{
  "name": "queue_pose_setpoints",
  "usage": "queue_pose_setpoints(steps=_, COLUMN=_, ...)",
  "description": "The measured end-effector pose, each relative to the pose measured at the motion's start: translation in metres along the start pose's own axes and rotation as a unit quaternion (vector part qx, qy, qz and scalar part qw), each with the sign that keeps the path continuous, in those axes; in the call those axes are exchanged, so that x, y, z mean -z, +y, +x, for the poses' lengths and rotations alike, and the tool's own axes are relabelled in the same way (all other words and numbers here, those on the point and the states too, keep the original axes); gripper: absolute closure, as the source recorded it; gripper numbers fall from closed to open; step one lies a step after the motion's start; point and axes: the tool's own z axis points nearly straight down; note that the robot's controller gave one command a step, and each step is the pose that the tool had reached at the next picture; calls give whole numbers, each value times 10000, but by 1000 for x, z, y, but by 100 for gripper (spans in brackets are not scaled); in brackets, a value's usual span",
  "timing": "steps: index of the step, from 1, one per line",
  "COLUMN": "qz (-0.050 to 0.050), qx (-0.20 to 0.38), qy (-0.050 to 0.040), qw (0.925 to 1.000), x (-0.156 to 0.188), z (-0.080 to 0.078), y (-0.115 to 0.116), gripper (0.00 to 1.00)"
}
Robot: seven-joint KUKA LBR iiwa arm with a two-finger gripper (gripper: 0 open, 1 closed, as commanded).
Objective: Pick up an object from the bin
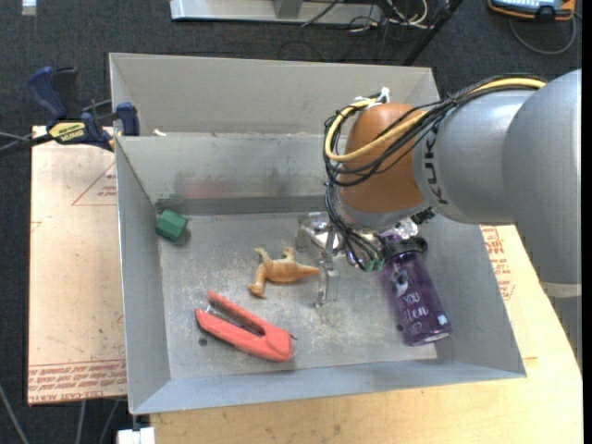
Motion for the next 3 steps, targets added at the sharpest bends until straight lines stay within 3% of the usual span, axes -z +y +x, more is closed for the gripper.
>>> queue_pose_setpoints(steps=1, qz=-9, qx=-45, qy=-25, qw=10000, x=-5, z=-1, y=46, gripper=100)
queue_pose_setpoints(steps=2, qz=-9, qx=-46, qy=-25, qw=10000, x=-5, z=-1, y=46, gripper=100)
queue_pose_setpoints(steps=3, qz=-15, qx=-116, qy=-37, qw=9999, x=81, z=5, y=49, gripper=100)
